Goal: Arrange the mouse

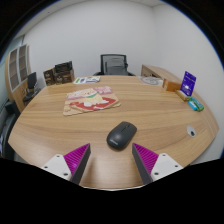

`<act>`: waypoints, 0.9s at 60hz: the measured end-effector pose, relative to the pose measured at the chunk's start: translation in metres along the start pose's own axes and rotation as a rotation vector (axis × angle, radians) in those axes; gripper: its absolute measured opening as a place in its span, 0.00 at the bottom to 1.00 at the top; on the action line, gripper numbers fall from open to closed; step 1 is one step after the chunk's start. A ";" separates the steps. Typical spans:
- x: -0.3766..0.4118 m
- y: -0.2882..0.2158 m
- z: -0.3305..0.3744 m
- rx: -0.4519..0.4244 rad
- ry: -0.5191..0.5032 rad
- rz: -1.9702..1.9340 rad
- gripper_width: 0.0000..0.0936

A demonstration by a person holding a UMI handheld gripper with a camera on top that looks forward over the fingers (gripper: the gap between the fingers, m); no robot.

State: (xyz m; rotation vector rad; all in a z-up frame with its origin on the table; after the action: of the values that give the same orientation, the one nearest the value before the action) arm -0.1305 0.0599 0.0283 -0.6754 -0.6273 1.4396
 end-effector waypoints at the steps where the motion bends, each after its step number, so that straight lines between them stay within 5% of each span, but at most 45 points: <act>1: 0.000 -0.001 -0.004 0.000 0.000 0.001 0.93; 54: 0.003 -0.047 -0.108 -0.002 -0.049 0.025 0.93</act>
State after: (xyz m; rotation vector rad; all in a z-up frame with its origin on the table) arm -0.0184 0.0581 -0.0091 -0.6531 -0.6609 1.4822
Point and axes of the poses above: the point between the fingertips, and its own axes, seen from behind it with the camera up: x to the left, y down, z backward, against the way the camera looks, the point moved 1 cm from there along z, backward, against the way the camera looks
